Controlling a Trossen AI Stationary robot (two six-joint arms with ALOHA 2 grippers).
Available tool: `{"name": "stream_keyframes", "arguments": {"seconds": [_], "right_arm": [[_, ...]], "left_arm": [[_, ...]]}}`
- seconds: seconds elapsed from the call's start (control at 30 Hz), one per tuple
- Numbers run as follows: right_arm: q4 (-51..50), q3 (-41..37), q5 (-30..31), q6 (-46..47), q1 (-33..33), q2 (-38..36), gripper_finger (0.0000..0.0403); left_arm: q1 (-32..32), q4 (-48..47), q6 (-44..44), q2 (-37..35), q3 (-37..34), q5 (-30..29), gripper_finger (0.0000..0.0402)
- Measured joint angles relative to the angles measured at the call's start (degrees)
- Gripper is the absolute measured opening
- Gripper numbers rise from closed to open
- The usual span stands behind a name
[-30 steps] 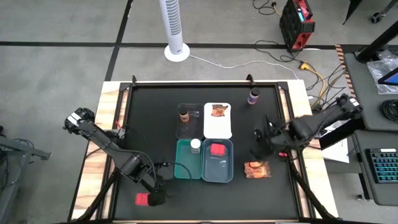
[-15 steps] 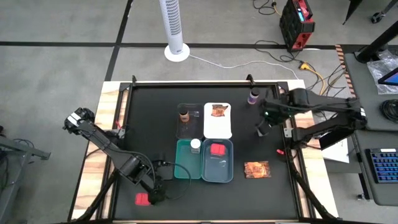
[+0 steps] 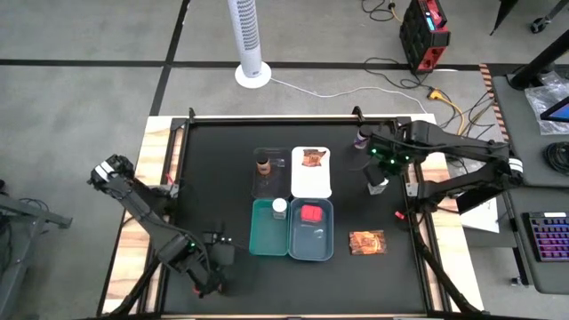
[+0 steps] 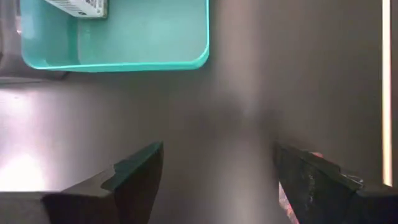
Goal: Sort spices by type
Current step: Put the white seasoning bottle into the white bin
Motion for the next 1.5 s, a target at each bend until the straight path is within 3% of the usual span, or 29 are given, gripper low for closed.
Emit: {"name": "stream_keyframes", "arguments": {"seconds": [0.4,0.6,1.2,1.5], "right_arm": [[3.3,-4.8,-0.6,6.1,-0.9,0.1,0.0274],[5.5,-8.7,-0.6,7.1,-2.0,0.1,0.0339],[15.6,-16.8,1.4,2.8,-7.0,0.1,0.0338],[18.0,-19.6,0.0,3.7,-7.0,0.1,0.0279]], "left_arm": [[-6.7,-6.8,-0.5,-4.3,0.0,-6.4,0.0277],[-8.5,-8.3,-0.5,-7.7,-0.1,-9.9,0.027],[-9.7,-8.1,-1.9,-11.1,-0.9,-13.3,0.0267],[-9.7,-8.0,-1.9,-11.0,-0.9,-13.8,0.0267]]}}
